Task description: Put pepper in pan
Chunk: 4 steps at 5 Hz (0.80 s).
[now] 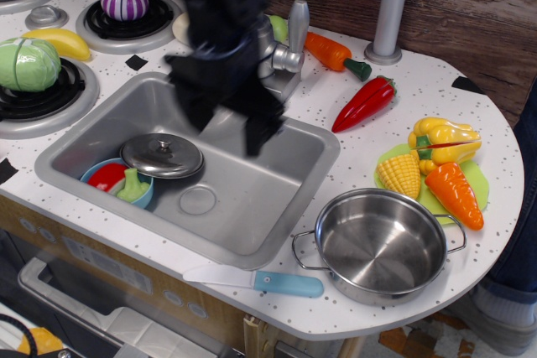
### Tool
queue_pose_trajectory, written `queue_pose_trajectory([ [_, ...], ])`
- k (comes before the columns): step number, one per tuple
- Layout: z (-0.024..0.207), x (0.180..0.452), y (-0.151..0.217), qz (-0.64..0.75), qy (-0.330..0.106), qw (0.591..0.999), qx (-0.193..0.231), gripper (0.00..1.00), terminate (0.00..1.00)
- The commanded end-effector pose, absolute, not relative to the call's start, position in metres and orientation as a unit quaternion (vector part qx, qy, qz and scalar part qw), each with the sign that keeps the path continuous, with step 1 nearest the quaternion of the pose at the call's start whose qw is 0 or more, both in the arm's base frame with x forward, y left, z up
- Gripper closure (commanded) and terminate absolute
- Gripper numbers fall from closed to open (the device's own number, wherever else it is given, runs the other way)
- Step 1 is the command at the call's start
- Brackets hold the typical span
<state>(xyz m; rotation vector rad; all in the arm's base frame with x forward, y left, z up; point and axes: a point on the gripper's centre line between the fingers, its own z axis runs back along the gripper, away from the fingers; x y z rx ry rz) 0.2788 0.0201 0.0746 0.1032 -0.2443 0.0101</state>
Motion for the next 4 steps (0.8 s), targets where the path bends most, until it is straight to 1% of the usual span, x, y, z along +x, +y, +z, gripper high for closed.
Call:
queue_pose_trajectory([
  [1, 0.090, 0.327, 0.000, -0.017, -0.152, 0.985, 0.074, 0.00, 0.00],
  [2, 0.087, 0.355, -0.007, -0.040, -0.169, 0.983, 0.066, 0.00, 0.00],
  [4, 0.069, 0.400, -0.020, -0.077, -0.211, 0.973, 0.053, 0.00, 0.00],
])
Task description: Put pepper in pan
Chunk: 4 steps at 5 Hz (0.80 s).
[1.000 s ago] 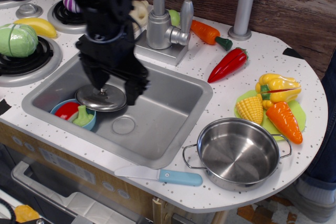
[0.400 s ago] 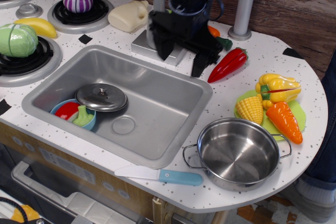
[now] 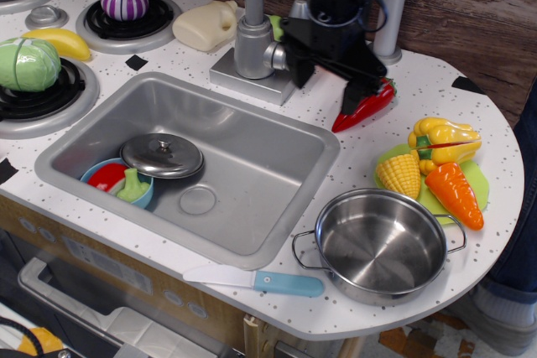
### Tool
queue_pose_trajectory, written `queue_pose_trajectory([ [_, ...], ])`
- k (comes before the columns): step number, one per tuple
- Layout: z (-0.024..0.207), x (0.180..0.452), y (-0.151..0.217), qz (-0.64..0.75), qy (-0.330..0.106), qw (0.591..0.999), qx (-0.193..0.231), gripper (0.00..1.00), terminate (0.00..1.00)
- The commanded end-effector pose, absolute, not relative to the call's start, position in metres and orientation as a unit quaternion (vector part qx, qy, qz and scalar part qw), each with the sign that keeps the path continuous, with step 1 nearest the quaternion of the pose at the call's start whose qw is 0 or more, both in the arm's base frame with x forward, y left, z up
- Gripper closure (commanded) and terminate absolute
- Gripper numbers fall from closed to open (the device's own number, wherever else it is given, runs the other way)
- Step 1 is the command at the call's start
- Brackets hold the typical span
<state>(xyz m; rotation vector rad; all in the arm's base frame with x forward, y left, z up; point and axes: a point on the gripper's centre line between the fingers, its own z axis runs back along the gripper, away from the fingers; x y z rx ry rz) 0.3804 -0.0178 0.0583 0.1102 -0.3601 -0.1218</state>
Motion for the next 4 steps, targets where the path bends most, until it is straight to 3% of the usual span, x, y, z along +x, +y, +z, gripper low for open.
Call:
queue_pose_trajectory([
  [1, 0.057, 0.418, -0.020, -0.094, -0.218, 0.971, 0.043, 0.00, 0.00],
  [3, 0.035, 0.444, -0.026, -0.097, -0.228, 0.969, 0.018, 0.00, 0.00],
  [4, 0.027, 0.444, -0.029, -0.074, -0.227, 0.971, 0.012, 1.00, 0.00],
])
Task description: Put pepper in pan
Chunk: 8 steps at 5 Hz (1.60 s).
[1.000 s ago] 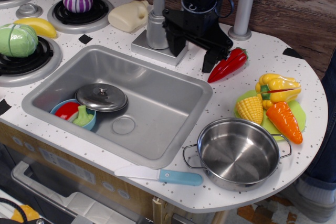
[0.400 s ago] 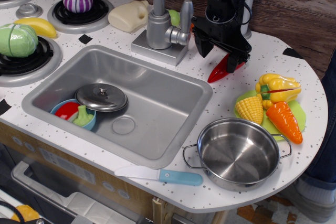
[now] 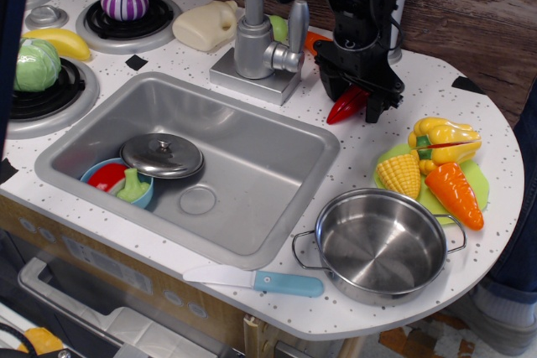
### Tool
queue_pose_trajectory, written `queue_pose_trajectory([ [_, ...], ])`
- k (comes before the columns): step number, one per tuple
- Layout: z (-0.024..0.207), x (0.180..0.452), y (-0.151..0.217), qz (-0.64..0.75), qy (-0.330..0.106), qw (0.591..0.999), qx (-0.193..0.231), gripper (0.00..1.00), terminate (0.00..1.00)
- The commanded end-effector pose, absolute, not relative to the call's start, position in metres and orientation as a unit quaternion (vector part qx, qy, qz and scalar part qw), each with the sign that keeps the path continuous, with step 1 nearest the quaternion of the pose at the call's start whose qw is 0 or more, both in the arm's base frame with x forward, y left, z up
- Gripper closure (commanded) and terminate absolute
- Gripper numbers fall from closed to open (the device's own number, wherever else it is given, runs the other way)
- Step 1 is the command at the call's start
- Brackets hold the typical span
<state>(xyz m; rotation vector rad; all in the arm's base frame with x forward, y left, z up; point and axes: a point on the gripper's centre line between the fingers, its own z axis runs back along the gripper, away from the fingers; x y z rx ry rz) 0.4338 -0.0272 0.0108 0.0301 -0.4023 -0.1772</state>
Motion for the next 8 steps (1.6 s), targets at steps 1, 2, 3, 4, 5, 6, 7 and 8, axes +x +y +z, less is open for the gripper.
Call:
queue_pose_trajectory([
  [1, 0.033, 0.441, -0.031, -0.058, -0.223, 0.973, 0.030, 1.00, 0.00],
  [2, 0.054, 0.432, -0.028, -0.030, -0.210, 0.976, 0.054, 1.00, 0.00],
  [3, 0.084, 0.413, -0.024, 0.006, -0.193, 0.976, 0.100, 1.00, 0.00],
  [4, 0.103, 0.376, -0.028, 0.059, -0.169, 0.974, 0.135, 1.00, 0.00],
  [5, 0.105, 0.334, -0.046, 0.150, -0.122, 0.973, 0.126, 1.00, 0.00],
  [6, 0.109, 0.305, -0.061, 0.213, -0.086, 0.965, 0.129, 1.00, 0.00],
  [7, 0.107, 0.282, -0.082, 0.276, -0.057, 0.954, 0.102, 1.00, 0.00],
  [8, 0.098, 0.270, -0.093, 0.313, -0.044, 0.946, 0.074, 1.00, 0.00],
])
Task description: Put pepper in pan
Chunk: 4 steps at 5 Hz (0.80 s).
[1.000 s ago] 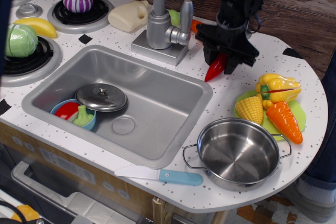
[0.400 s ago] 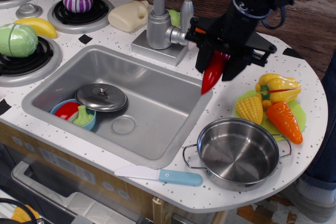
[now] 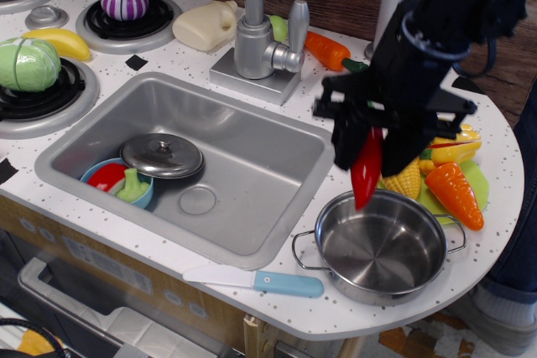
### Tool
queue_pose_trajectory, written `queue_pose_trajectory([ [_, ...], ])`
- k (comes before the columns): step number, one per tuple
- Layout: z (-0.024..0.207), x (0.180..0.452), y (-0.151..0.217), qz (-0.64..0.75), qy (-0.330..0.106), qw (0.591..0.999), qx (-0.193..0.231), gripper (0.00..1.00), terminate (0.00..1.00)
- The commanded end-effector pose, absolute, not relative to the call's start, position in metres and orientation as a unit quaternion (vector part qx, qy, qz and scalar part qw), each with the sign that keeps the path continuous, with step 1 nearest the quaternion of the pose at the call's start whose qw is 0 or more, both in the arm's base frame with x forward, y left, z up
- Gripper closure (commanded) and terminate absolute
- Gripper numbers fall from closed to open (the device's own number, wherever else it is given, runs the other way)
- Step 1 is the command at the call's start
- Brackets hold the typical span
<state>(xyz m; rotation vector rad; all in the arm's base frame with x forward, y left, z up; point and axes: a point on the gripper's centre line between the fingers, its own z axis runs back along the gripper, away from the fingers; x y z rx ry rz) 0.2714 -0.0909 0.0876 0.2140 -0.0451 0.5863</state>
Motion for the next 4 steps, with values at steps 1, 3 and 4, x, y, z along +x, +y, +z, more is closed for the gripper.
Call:
queue_pose_trajectory([
  [1, 0.0832, 0.2660, -0.1038, 0.336, -0.035, 0.941, 0.035, 1.00, 0.00],
  [3, 0.0752, 0.2683, -0.1135, 0.360, -0.051, 0.931, 0.011, 0.00, 0.00],
  [4, 0.0752, 0.2683, -0.1135, 0.360, -0.051, 0.931, 0.011, 0.00, 1.00],
])
